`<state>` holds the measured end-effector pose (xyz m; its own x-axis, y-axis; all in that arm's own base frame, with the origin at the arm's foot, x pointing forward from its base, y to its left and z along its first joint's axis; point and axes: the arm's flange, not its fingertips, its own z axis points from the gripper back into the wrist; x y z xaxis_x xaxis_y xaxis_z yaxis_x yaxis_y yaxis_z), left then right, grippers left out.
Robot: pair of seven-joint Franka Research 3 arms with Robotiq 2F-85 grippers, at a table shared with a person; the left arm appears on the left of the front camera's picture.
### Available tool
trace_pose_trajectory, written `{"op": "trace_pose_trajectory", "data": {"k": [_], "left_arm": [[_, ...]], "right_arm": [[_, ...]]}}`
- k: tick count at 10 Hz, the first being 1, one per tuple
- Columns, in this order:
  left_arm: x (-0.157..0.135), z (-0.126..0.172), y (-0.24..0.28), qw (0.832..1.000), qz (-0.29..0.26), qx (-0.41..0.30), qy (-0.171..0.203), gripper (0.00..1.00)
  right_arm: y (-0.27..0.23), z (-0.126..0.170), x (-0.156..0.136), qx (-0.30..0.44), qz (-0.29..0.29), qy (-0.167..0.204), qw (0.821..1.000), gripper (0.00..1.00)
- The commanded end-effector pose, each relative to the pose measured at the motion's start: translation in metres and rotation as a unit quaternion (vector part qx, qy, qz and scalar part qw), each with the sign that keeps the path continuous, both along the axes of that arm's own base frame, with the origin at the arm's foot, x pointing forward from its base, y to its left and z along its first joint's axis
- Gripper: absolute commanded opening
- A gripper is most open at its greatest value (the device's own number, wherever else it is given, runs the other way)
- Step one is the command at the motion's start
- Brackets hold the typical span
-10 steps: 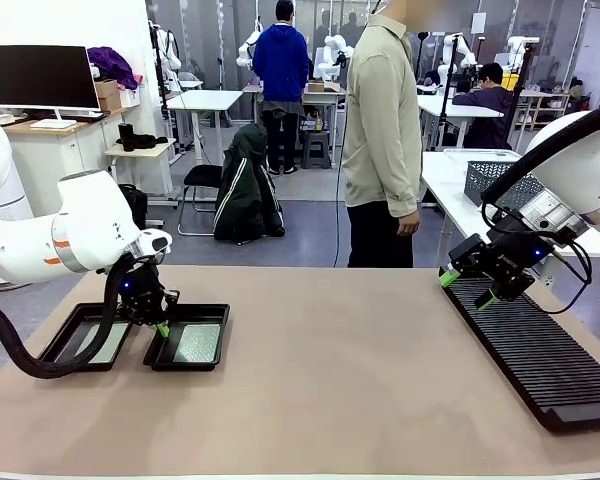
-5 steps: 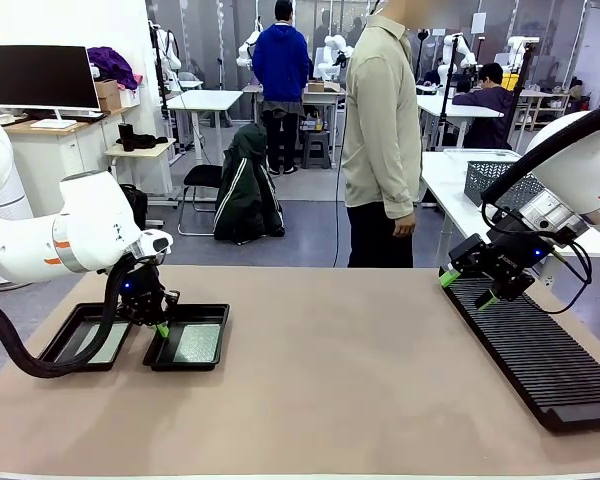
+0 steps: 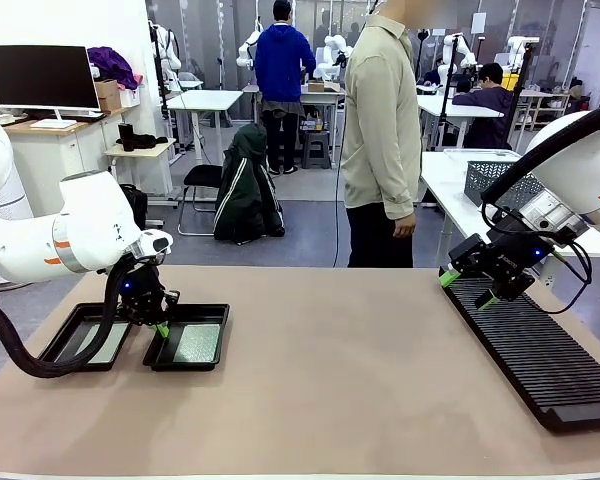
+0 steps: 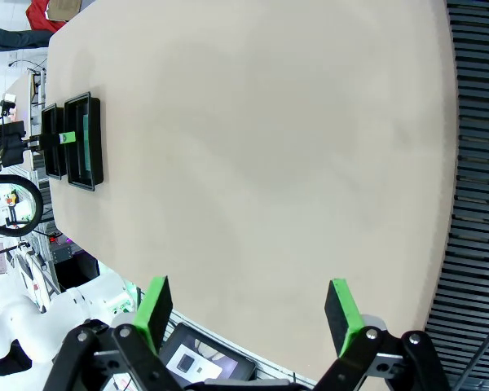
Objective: Inspect and transfer BCBs to ESD trays.
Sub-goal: Pick up the ESD tray and place it on the left side of the table.
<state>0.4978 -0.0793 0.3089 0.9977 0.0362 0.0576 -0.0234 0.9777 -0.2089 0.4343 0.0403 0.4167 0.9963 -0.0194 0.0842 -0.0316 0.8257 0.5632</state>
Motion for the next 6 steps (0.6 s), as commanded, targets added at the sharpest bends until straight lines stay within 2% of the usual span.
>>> {"op": "trace_pose_trajectory", "data": {"k": [1, 2, 3, 4, 6], "left_arm": [[-0.0003, 0.0003, 0.0007, 1.000, -0.001, -0.004, 0.000, 0.03], [-0.0003, 0.0003, 0.0007, 1.000, -0.001, -0.004, 0.000, 0.03], [0.0000, 0.0000, 0.0000, 1.000, 0.000, 0.000, 0.000, 0.25], [-0.0015, 0.0001, 0.0004, 1.000, 0.000, 0.002, -0.007, 0.57], [-0.0036, 0.0019, 0.0003, 1.000, 0.001, 0.005, -0.008, 1.00]], "right_arm": [[0.0021, -0.0005, 0.0012, -0.002, -0.010, 0.003, 1.000, 1.00], [0.0021, -0.0005, 0.0012, -0.002, -0.010, 0.003, 1.000, 1.00], [0.0021, -0.0005, 0.0012, -0.002, -0.010, 0.003, 1.000, 1.00], [0.0021, -0.0005, 0.0012, -0.002, -0.010, 0.003, 1.000, 1.00], [0.0021, -0.0005, 0.0012, -0.002, -0.010, 0.003, 1.000, 1.00]]}}
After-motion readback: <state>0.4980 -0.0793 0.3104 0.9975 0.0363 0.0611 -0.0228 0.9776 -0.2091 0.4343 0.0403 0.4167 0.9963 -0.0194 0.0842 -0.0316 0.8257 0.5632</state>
